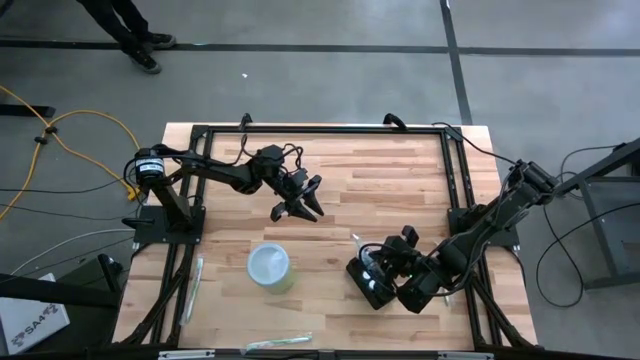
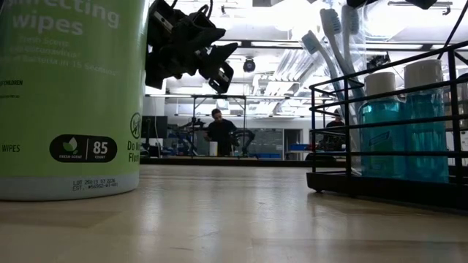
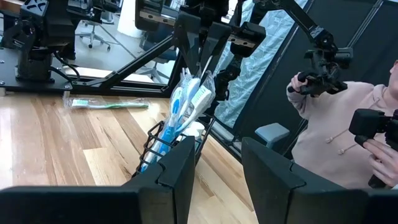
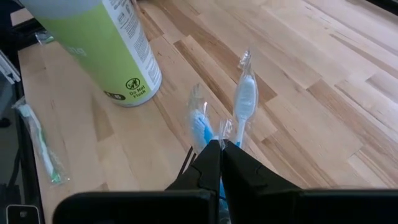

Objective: Pick & Place toothbrushing station
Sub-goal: Put the blue toothbrush into the black mesh organizer

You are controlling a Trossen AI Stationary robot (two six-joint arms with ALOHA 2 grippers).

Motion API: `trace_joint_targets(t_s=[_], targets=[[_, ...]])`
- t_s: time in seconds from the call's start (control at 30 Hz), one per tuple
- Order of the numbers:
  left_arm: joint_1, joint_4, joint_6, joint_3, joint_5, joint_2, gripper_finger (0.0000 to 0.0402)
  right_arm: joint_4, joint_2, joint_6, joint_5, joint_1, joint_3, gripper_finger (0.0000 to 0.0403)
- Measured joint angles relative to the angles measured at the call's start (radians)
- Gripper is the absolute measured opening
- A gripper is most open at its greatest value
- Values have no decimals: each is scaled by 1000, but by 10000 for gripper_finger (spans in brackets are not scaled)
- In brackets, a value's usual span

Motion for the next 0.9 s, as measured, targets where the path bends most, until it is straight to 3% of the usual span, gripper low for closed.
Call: trace_joint_targets(t_s=[0.9], targets=[[-17,-2,4,0,35,0,128,13,0,-42,-48,-3,0,4]])
